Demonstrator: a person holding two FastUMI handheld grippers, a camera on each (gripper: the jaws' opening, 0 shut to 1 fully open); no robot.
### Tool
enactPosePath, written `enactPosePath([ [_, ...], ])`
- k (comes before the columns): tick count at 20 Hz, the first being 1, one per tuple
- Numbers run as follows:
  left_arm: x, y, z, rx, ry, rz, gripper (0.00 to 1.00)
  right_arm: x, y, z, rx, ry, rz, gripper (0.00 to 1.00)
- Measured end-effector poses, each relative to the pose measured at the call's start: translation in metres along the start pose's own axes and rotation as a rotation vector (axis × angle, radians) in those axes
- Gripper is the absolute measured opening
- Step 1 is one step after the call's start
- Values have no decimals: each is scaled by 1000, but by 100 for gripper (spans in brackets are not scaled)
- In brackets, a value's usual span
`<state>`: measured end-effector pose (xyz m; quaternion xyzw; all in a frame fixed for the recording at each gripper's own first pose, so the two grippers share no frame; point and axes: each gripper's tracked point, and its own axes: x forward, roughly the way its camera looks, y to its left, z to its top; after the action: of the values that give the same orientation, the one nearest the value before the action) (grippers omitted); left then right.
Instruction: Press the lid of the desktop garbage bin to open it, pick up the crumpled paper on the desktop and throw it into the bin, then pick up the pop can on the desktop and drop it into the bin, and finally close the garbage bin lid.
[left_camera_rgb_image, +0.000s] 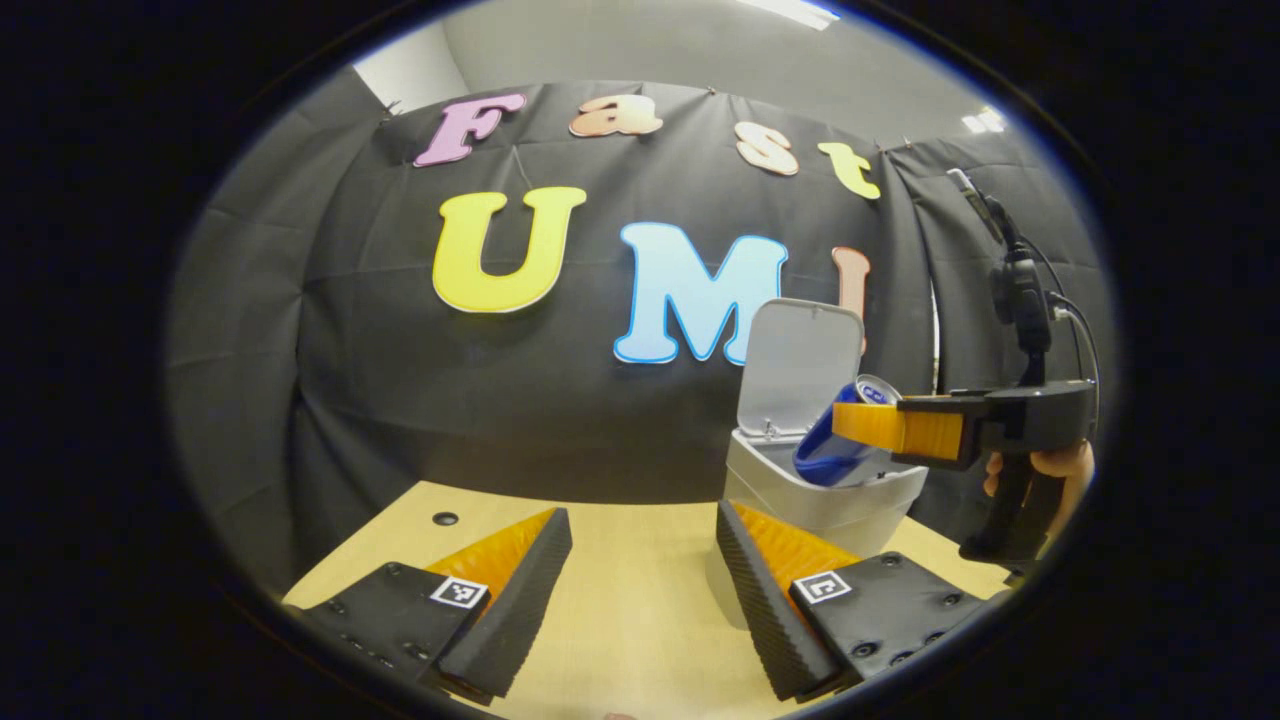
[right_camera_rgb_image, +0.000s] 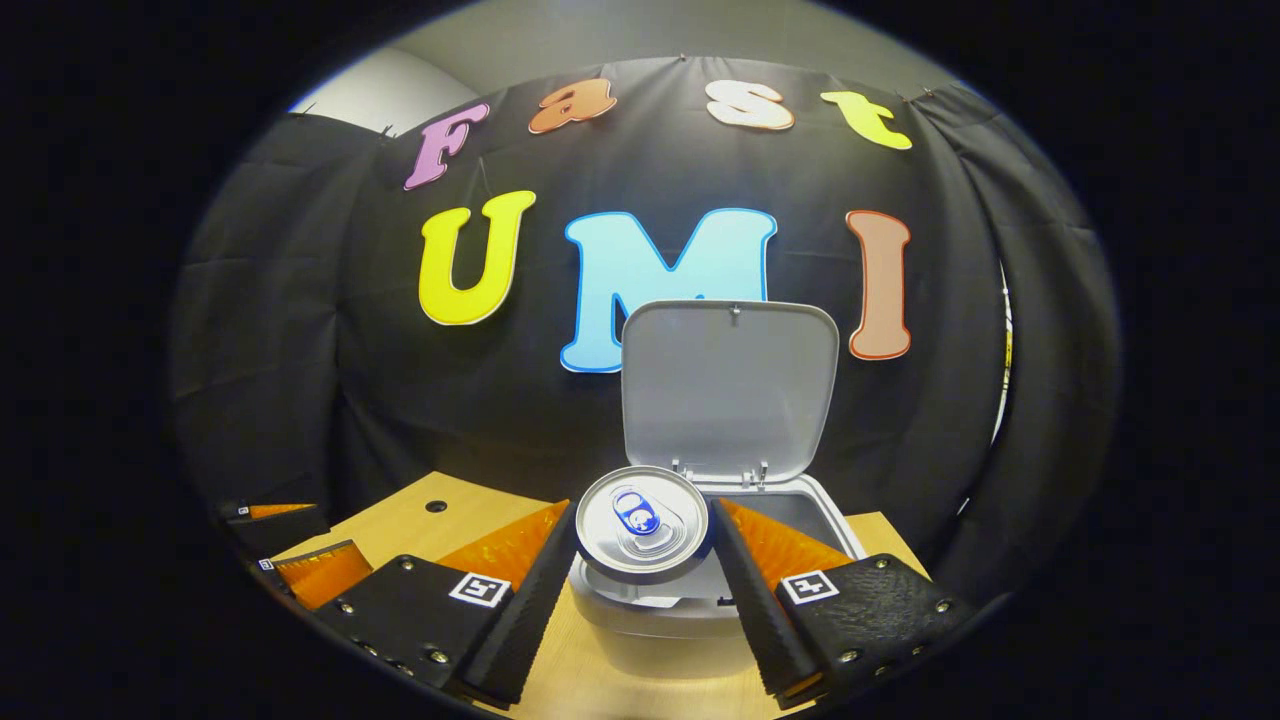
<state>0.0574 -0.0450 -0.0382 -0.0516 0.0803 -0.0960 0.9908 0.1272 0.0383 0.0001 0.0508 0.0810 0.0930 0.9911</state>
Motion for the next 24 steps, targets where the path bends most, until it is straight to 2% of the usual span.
enactPosePath([
  [12,-12,-4,4,-31,-15,8,95,-11,-3,6,-8,-18,-7,85],
  [24,-32,1,3,-44,-17,29,96,3,-25,70,-60,-109,-74,90],
])
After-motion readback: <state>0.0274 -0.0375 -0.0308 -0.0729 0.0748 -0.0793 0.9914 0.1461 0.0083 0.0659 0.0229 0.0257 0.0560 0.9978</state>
